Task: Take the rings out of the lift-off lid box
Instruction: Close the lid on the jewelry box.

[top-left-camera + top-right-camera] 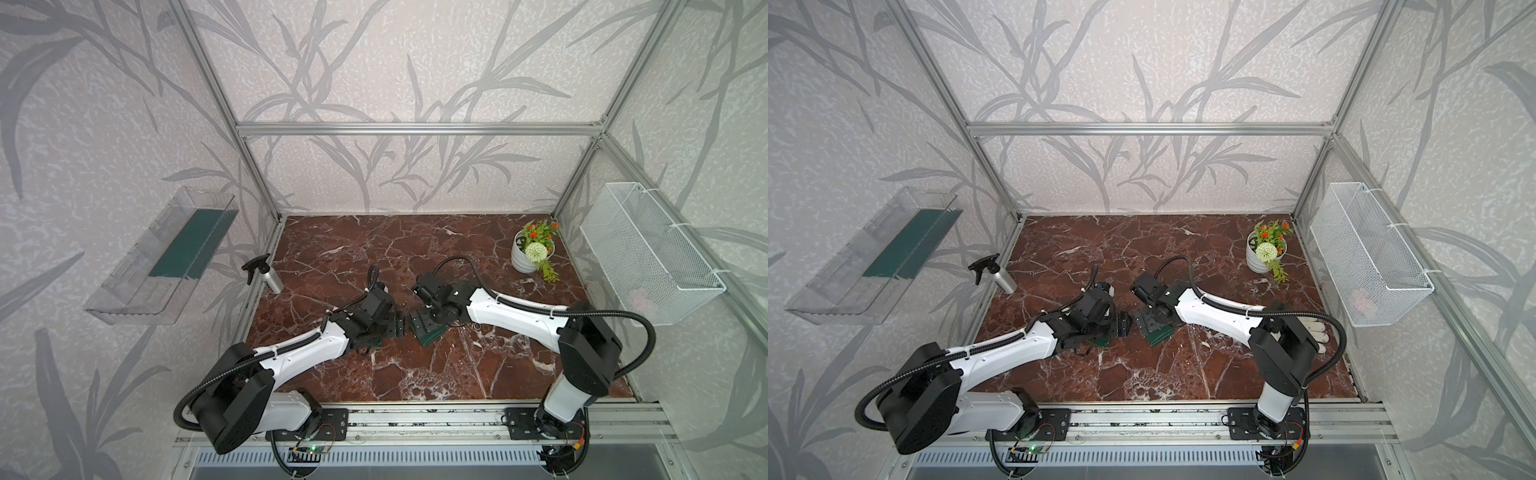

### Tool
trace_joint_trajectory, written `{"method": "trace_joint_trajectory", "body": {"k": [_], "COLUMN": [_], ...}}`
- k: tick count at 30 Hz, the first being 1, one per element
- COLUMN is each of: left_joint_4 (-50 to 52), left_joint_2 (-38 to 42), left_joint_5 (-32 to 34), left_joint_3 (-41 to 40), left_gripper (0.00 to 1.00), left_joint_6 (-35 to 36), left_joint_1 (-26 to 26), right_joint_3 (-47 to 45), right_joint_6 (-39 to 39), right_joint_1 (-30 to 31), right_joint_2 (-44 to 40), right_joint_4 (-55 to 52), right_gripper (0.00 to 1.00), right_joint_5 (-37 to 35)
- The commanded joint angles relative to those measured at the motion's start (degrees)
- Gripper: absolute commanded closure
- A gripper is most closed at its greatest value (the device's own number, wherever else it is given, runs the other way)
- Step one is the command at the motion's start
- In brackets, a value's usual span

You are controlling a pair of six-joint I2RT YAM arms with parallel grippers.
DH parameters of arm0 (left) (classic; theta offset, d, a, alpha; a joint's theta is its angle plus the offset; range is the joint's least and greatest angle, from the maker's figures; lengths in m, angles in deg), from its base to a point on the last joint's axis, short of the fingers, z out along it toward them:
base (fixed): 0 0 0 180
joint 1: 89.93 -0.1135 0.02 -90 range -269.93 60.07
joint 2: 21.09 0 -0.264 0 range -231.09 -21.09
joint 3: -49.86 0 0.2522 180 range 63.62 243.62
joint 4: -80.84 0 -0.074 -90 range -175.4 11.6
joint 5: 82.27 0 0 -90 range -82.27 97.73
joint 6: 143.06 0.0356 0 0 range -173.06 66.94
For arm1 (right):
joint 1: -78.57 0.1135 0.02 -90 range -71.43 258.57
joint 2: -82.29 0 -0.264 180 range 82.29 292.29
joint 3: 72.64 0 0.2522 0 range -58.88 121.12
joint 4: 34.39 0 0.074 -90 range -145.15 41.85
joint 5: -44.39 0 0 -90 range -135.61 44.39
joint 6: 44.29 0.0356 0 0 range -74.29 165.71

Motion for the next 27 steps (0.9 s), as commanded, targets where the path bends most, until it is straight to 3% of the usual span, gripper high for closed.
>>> {"method": "trace_joint_trajectory", "body": {"k": [1, 17, 22, 27], "left_joint_4": [0.12, 0.50, 1.62, 3.53], "left_joint_2": [0.84, 0.54, 0.89, 4.66], "left_joint_5": [0.15, 0.61, 2.68, 14.41], "left_joint_3": [-0.65, 0.05, 1.33, 4.06], "left_gripper": [0.14, 0.14, 0.14, 0.08], "left_joint_6": [-0.83, -0.53, 0.43, 4.79], "left_joint_1": [-0.30, -0.34, -0.68, -3.47], "right_joint_3": [-0.86, 0.98, 1.01, -4.17], "right_joint_6": [1.91, 2.76, 2.41, -0.61], "right_joint_1": [-0.85, -1.84, -2.04, -4.17], "right_joint_2": [-1.57, 7.91, 2.85, -7.01], "right_joint_4": [0.27, -2.96, -2.56, 5.32], "right_gripper": [0.00, 0.03, 0.00, 0.01], "right_joint_5": [-1.87, -3.01, -6.31, -16.81]}}
